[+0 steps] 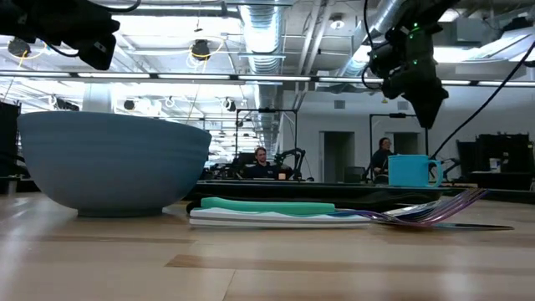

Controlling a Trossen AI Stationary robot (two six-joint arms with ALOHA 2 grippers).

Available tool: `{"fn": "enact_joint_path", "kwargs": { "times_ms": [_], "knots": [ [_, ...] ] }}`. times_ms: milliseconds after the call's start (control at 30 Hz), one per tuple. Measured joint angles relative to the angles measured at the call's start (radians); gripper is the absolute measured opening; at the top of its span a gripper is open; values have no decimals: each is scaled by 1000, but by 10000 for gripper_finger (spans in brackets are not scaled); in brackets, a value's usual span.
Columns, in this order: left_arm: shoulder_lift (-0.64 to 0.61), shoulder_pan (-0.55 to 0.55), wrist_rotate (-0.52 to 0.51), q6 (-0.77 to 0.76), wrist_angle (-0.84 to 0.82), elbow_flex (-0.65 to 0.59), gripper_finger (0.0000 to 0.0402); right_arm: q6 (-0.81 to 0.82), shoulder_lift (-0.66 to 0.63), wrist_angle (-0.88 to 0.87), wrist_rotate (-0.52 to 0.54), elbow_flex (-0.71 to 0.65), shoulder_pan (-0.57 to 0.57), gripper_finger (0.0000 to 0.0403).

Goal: Set up tray
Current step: Put the blue mug on the black tray

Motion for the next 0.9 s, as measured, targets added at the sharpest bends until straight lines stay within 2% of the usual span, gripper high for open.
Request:
{"fn": "enact_joint_path", "kwargs": {
  "times_ms": [200,300,400,533,900],
  "knots": [
    [0,0,0,1,0,0,52,-8,-7,10,26,-44,-41,122],
    [0,0,0,1,-1,0,52,-43,-45,75,47,-113,-80,122],
    [0,0,-1,1,-1,0,52,-77,-103,169,24,-185,-121,122],
    [0,0,-2,1,0,0,52,-87,-152,231,-2,-228,-117,122],
    [0,0,-8,1,0,0,52,-80,-132,270,-1,-284,-113,122]
  ]
}}
